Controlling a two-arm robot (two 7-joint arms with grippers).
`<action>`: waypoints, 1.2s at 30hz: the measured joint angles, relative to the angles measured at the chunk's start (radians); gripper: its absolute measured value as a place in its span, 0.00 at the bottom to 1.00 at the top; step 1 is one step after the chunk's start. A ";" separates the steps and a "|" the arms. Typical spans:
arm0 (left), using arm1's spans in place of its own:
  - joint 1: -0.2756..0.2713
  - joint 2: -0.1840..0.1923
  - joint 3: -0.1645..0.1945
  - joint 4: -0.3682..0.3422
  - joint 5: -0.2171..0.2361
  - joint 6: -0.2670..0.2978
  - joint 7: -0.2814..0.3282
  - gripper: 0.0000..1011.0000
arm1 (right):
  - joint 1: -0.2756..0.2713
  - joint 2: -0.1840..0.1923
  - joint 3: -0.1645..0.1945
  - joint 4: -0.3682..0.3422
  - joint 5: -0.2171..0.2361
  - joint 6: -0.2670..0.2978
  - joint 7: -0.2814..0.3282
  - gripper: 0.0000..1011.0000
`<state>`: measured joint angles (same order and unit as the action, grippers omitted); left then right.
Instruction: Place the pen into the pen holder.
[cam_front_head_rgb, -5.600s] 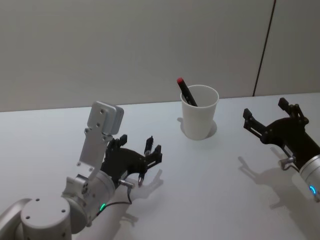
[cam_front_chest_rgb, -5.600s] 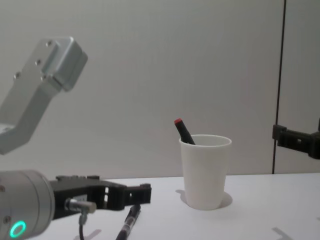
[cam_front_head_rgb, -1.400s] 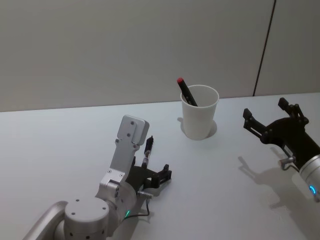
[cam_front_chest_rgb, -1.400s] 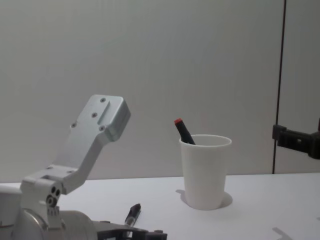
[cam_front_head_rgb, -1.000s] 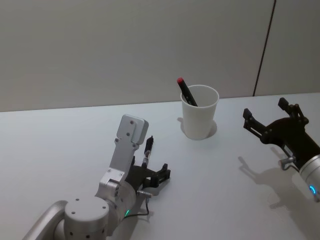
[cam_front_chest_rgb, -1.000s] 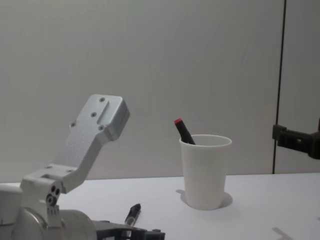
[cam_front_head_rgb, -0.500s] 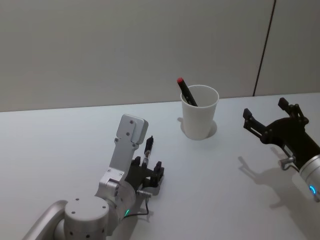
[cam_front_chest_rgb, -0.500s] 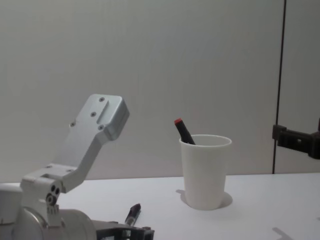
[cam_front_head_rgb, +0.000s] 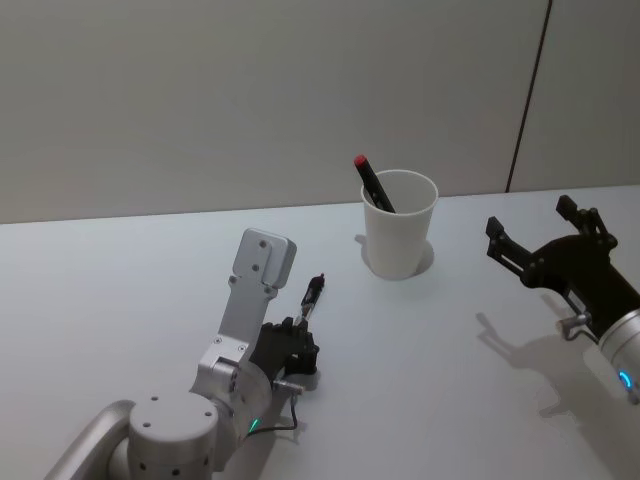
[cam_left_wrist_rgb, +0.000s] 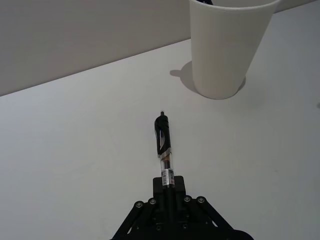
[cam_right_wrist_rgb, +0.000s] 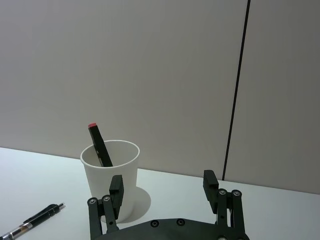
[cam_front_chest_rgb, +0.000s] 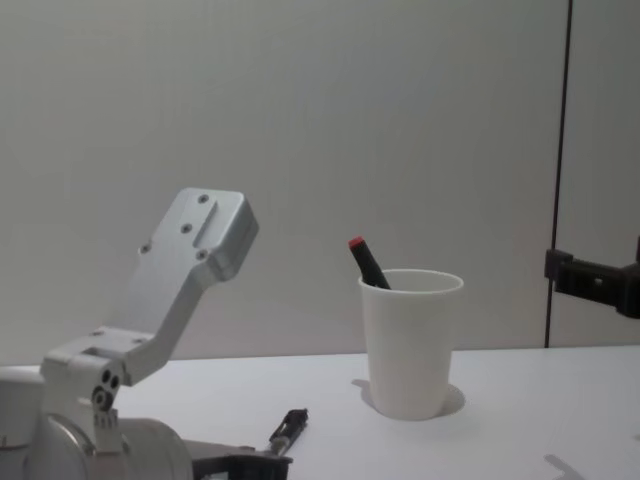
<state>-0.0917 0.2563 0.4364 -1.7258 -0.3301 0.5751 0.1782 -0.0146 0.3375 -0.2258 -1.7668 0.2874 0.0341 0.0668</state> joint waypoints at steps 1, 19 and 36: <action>0.000 0.000 0.000 0.000 0.000 0.000 0.000 0.13 | 0.000 0.000 0.000 0.000 0.000 0.000 0.000 0.99; 0.004 0.001 -0.003 -0.001 0.005 -0.021 -0.004 0.11 | 0.000 0.000 0.000 0.000 0.000 0.000 0.000 0.99; 0.026 0.033 -0.039 -0.061 0.020 -0.165 0.021 0.11 | 0.000 0.000 0.000 0.000 0.000 0.000 0.000 0.99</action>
<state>-0.0657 0.2890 0.3977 -1.7871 -0.3097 0.4104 0.1992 -0.0146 0.3375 -0.2258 -1.7668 0.2874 0.0340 0.0667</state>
